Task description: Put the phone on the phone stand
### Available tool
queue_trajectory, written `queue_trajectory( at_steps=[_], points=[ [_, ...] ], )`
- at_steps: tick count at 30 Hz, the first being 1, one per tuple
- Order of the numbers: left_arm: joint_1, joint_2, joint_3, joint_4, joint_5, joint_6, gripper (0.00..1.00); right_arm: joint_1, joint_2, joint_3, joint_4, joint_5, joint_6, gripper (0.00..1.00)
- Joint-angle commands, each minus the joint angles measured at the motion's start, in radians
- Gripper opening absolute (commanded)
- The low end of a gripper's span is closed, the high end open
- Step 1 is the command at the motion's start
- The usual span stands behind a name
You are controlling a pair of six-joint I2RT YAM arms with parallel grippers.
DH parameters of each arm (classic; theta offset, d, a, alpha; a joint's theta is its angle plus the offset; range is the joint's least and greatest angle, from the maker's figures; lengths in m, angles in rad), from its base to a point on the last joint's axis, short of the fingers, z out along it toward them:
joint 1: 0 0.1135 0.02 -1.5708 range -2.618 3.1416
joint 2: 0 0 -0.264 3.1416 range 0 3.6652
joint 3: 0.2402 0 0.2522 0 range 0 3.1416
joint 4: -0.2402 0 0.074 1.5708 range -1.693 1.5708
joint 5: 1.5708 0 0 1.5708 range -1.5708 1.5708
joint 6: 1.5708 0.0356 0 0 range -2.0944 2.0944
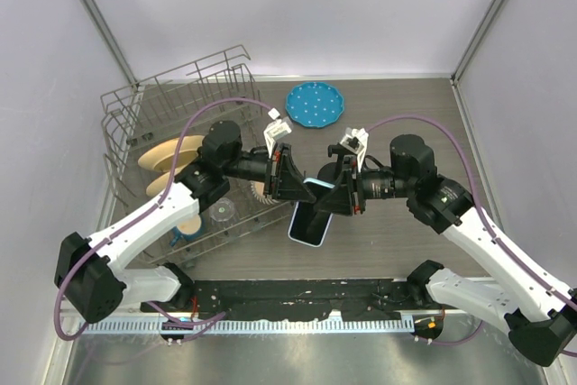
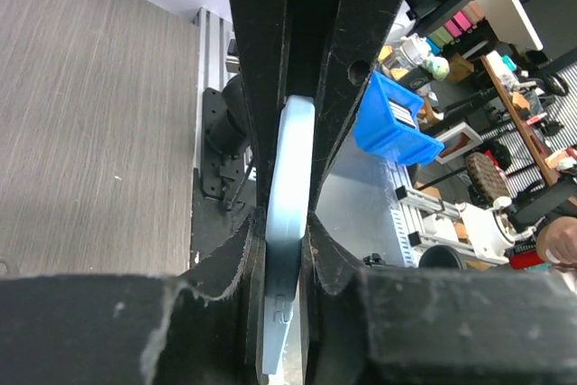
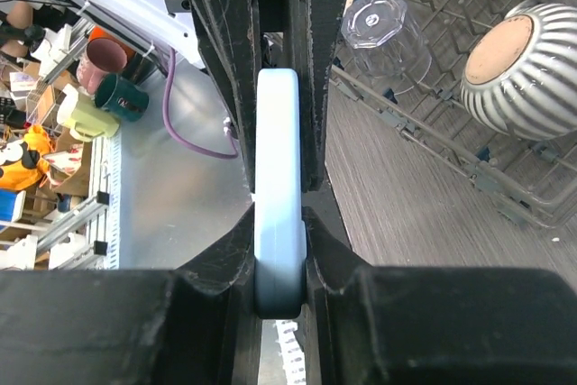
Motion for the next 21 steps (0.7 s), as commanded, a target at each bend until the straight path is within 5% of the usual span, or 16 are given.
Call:
queue_trajectory(
  at_steps=[1,3,7,11,17,21],
  points=[
    [-0.022,-0.052,0.024,-0.032,-0.083,0.043,0.0,0.0,-0.009,-0.008,0.115,0.043,0.025,0.2],
    [-0.022,-0.093,0.01,-0.062,-0.193,0.075,0.0,0.0,-0.009,-0.022,0.098,0.081,0.04,0.43],
    [-0.022,-0.178,-0.042,-0.027,-0.348,0.095,0.0,0.001,-0.04,-0.09,0.135,0.167,0.106,0.69],
    [-0.022,-0.222,-0.079,0.009,-0.411,0.095,0.0,0.002,-0.109,-0.223,0.378,0.19,0.259,0.7],
    [-0.022,-0.251,-0.111,0.047,-0.456,0.086,0.0,0.039,-0.147,-0.421,0.751,0.218,0.43,0.58],
    [-0.022,-0.262,-0.131,0.099,-0.448,0.048,0.0,0.091,-0.153,-0.478,0.851,0.275,0.44,0.53]
  ],
)
